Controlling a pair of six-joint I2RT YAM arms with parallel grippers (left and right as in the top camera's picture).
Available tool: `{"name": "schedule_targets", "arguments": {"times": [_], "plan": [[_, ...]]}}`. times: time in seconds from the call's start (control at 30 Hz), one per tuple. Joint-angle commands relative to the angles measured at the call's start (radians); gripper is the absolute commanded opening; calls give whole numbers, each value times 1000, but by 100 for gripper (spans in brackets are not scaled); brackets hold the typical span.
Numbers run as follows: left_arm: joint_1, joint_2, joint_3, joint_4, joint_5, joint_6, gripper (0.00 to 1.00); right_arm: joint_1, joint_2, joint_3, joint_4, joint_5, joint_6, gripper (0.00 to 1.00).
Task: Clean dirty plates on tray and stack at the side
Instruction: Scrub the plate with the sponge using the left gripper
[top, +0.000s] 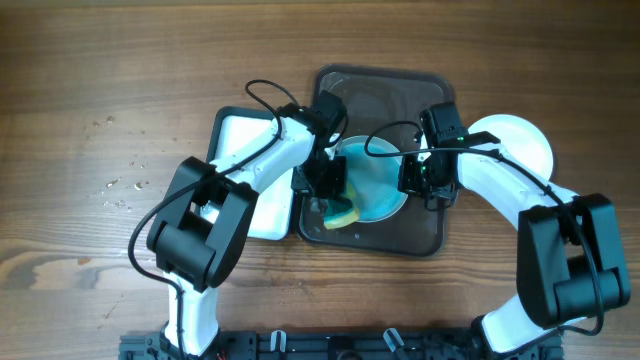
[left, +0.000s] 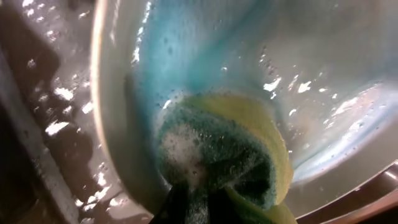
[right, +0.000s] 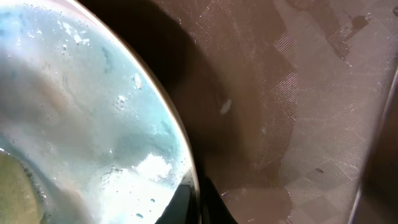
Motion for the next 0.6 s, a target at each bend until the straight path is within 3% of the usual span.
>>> {"name": "schedule_targets", "arguments": {"times": [0.0,0.07,0.33,0.57], "plan": [[-17,21,-37,88,115,26,4,-14,44,-23,-10,113,3,4],[-55,23,-51,153,228,3,4,-14,44,-23,-10,113,3,4],[-198,60,-55,270,360,-27,4,-14,44,-23,-14,113,3,4],[-98,60,-55,220,294,9,4,-14,44,-23,-26,113,3,4]]}}
